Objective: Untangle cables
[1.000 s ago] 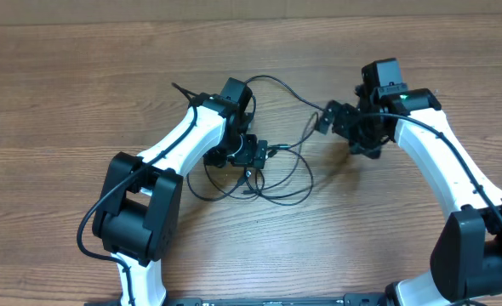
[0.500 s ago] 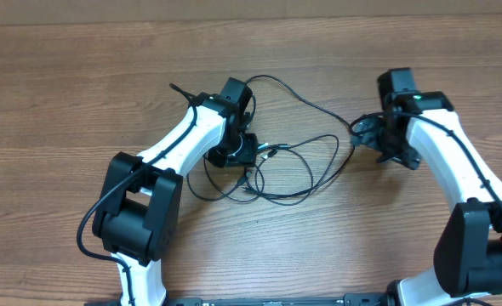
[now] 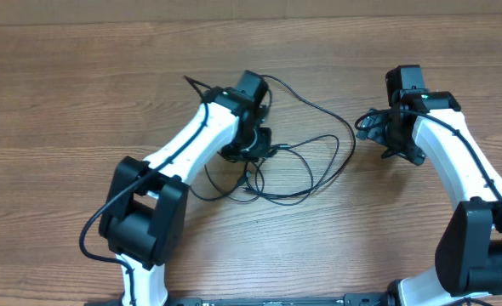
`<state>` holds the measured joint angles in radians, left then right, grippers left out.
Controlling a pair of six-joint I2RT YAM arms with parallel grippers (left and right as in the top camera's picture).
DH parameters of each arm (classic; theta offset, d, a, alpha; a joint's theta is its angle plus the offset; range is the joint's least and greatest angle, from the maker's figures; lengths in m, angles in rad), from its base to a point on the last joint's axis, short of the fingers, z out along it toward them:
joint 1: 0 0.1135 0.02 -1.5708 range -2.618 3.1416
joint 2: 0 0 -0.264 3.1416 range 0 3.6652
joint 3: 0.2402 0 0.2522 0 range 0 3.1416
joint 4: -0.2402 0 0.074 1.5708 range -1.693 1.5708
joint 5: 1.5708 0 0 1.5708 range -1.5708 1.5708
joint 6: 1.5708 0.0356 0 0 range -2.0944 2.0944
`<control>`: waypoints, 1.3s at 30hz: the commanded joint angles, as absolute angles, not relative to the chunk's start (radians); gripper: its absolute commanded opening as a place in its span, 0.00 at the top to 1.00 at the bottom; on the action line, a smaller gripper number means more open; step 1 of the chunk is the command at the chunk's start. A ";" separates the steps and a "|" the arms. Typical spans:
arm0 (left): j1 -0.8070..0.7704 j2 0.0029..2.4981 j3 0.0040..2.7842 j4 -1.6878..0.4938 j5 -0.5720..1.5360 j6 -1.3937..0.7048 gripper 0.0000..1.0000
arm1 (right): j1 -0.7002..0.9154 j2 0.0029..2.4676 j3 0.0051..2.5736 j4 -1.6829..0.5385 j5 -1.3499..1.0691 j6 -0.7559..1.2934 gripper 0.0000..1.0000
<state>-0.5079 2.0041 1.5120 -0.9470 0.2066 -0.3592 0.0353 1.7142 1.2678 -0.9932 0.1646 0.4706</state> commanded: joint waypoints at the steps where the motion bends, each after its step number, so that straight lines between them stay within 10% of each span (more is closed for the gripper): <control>1: -0.545 2.002 1.515 -0.945 0.072 -0.435 0.95 | 0.037 1.720 1.262 -0.988 0.179 0.470 0.00; 11: -0.573 2.003 1.455 -0.933 -0.029 -0.514 0.94 | 0.037 1.720 1.262 -0.988 0.179 0.470 0.00; 22: -0.580 2.003 1.429 -0.812 0.653 -0.201 0.79 | 0.037 1.720 1.262 -0.988 0.179 0.470 0.00; 39: -0.693 2.003 1.428 -0.579 0.473 -0.308 0.55 | 0.037 1.720 1.262 -0.988 0.179 0.470 0.00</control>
